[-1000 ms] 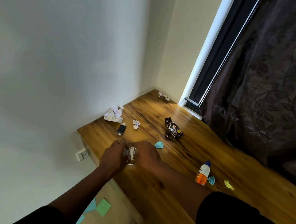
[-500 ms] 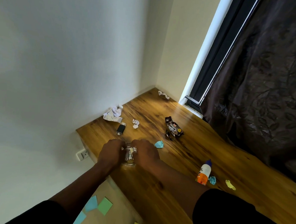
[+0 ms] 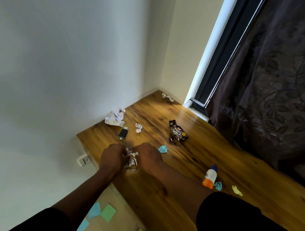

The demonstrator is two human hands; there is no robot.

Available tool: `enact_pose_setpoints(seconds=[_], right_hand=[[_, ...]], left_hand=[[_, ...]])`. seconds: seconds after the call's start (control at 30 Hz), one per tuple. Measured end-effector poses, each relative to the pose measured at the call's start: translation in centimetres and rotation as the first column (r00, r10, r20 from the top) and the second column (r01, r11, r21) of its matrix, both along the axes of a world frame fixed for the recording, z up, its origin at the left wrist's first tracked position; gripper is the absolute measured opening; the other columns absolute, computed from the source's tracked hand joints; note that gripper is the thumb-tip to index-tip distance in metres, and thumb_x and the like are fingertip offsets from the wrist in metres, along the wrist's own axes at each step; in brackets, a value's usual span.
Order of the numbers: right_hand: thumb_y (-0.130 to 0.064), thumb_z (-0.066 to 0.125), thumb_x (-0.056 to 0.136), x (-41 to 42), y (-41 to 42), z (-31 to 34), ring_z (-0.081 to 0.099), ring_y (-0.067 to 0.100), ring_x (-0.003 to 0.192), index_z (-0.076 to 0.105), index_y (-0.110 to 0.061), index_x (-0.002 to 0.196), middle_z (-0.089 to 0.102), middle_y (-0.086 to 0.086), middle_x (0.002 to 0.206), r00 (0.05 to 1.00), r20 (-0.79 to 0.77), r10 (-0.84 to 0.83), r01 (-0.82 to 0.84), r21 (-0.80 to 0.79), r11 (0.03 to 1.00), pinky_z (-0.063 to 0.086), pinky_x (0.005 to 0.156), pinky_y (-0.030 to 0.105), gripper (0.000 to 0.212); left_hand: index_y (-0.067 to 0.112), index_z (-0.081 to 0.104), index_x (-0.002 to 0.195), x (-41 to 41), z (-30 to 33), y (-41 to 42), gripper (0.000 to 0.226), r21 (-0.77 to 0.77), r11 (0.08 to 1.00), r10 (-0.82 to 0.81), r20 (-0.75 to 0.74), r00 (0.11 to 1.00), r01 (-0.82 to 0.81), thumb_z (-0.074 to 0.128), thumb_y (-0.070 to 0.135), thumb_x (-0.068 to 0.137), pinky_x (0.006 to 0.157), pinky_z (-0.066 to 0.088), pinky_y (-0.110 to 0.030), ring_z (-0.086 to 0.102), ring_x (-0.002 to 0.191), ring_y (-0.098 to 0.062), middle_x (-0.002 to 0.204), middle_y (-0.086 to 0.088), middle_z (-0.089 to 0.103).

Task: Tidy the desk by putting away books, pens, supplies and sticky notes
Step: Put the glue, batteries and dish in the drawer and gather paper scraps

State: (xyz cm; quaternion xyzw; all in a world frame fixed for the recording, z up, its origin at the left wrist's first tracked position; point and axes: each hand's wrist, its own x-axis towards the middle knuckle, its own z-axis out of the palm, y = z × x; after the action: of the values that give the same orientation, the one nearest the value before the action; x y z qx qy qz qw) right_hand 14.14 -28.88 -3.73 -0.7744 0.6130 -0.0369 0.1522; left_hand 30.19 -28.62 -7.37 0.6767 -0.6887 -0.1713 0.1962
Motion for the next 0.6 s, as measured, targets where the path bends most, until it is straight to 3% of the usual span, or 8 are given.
enact_pose_setpoints(seconds=[0.07,0.27,0.4,0.5,0.6], right_hand=[[-0.022,0.068,0.094,-0.1,-0.2,-0.2,0.064,0.032,0.106,0.067,-0.02,0.12,0.062,0.011,0.12,1.0,-0.009,0.002,-0.002,0.004,1.0,0.054,0.08,0.039,0.026],[-0.016,0.07,0.091,-0.1,-0.9,0.2,0.061,0.03,0.107,0.064,-0.018,0.114,0.06,0.01,0.12,0.999,0.017,-0.045,0.045,0.048,0.998,0.055,0.084,0.041,0.024],[-0.019,0.072,0.089,-0.2,-0.7,-0.3,0.062,0.029,0.105,0.066,-0.022,0.109,0.063,0.007,0.116,0.996,0.075,-0.057,0.054,0.039,0.998,0.056,0.081,0.041,0.021],[-0.021,0.069,0.09,-0.9,-0.1,-1.0,0.062,0.026,0.105,0.066,-0.025,0.111,0.066,0.004,0.114,0.979,0.184,-0.086,0.086,0.008,0.996,0.056,0.084,0.043,0.021],[-0.021,0.064,0.093,-1.4,1.1,-1.6,0.061,0.02,0.1,0.065,-0.028,0.111,0.064,0.001,0.111,0.949,0.283,-0.137,0.158,-0.053,0.986,0.055,0.081,0.039,0.019]], left_hand=[[0.033,0.064,0.075,0.0,0.1,0.2,0.018,-0.002,1.0,-0.001,-0.014,1.0,0.001,0.081,0.036,0.081,0.056,0.041,-0.018,0.058,0.068,0.0,0.079,0.013,0.065],[0.034,0.062,0.075,0.1,0.8,0.6,0.021,0.003,1.0,-0.022,-0.093,0.995,0.023,0.078,0.026,0.087,0.057,0.039,-0.018,0.057,0.068,0.002,0.077,0.014,0.064],[0.032,0.07,0.084,0.6,0.8,0.7,0.013,-0.003,1.0,-0.012,-0.209,0.978,0.012,0.075,0.021,0.089,0.057,0.042,-0.014,0.062,0.069,0.003,0.081,0.015,0.069],[0.035,0.066,0.09,0.8,0.9,1.4,0.012,-0.049,0.999,0.006,-0.322,0.947,-0.023,0.075,0.027,0.09,0.057,0.047,-0.016,0.065,0.07,0.0,0.082,0.015,0.068],[0.029,0.066,0.105,0.8,0.4,2.5,0.018,-0.077,0.994,0.045,-0.355,0.934,-0.077,0.075,0.031,0.09,0.064,0.048,-0.022,0.062,0.082,-0.006,0.098,0.007,0.065]])
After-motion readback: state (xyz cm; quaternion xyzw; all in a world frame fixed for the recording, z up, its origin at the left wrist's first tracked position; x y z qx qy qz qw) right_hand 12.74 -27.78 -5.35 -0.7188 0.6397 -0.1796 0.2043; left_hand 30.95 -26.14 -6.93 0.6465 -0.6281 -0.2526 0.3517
